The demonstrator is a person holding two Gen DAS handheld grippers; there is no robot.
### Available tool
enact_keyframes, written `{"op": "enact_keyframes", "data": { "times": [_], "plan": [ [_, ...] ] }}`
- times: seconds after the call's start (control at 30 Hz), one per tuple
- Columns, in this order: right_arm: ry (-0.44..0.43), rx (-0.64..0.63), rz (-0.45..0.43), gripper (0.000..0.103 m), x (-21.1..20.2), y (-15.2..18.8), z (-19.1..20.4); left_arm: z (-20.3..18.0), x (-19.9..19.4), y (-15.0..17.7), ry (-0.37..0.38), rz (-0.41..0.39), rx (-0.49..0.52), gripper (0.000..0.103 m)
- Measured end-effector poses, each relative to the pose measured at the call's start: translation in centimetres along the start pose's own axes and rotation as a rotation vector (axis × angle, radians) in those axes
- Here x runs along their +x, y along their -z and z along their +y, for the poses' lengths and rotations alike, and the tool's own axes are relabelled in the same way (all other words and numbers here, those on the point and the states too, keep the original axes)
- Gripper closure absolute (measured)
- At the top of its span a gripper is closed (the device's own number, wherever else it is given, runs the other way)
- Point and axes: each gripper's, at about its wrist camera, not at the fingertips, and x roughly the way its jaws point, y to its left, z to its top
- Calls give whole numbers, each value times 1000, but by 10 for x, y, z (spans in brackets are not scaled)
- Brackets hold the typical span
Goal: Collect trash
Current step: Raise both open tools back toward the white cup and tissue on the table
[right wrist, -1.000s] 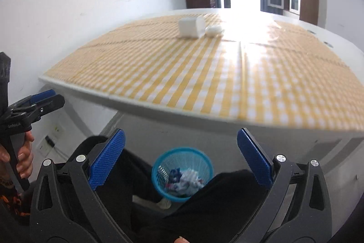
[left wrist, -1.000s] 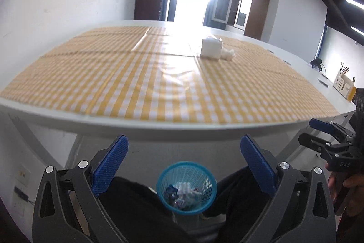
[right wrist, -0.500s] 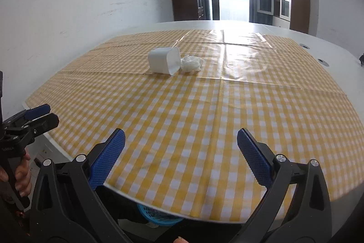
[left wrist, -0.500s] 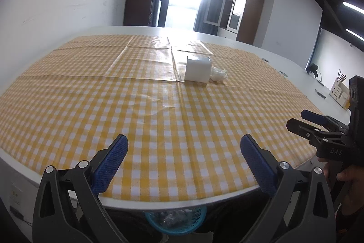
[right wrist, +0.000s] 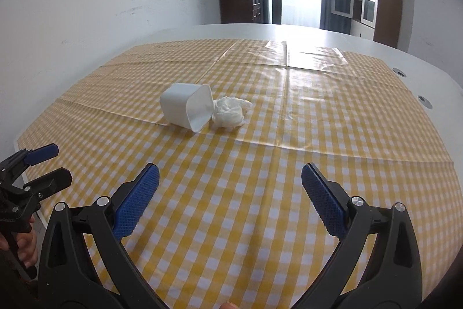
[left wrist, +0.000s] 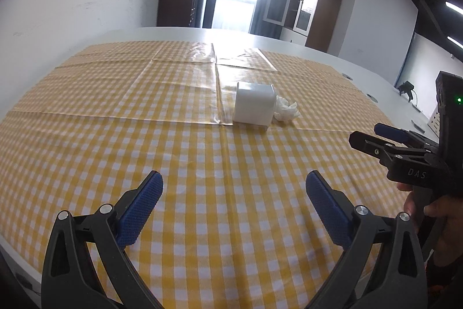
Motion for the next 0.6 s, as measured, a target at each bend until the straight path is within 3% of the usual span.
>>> {"op": "enact_keyframes", "data": {
  "times": [0.3, 0.53, 0.6],
  "plan": [
    [-3, -46, 32, 9, 51, -41, -10, 5, 29, -23, -9, 30, -23, 6],
    [-38, -98, 113, 12, 106, -74, -12, 4, 57, -40, -25, 55, -29, 6],
    [-40, -96, 122, 20, 118, -80, -18, 0, 63, -44, -38, 58, -17, 6]
  ]
}}
